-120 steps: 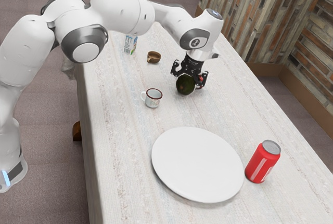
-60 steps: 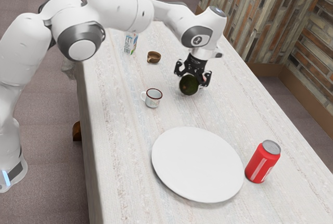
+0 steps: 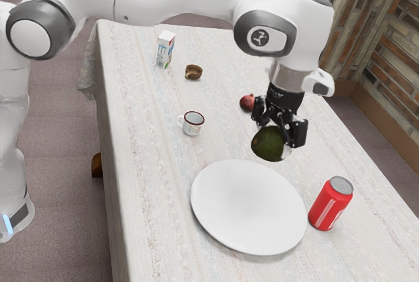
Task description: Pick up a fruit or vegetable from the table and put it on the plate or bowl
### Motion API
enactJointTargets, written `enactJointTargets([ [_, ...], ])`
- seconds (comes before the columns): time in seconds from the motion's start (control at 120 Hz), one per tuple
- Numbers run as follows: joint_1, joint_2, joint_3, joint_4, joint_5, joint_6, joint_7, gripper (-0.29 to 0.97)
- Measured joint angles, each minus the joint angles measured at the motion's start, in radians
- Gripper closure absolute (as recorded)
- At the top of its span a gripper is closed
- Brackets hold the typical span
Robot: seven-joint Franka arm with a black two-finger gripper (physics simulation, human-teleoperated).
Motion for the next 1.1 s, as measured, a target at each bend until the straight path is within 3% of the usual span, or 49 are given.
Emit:
enactJointTargets([
  [0.083,-0.013,0.059,-0.076,0.031,0.026,0.001,-0.009,0.52],
  [0.15,-0.035,0.148,-0.091,0.116,0.048,0.001,-0.017,0.53],
  [0.233,-0.042,0.181,-0.096,0.146,0.065,0.002,-0.026,0.52],
  [0.267,-0.043,0.185,-0.097,0.149,0.069,0.002,-0.029,0.52],
  [0.358,-0.043,0.183,-0.097,0.148,0.07,0.008,-0.04,0.29],
  [0.475,-0.044,0.185,-0.096,0.142,0.061,0.017,-0.053,0.17],
  [1.1,-0.043,0.184,-0.092,0.118,0.07,0.036,-0.087,0.01],
])
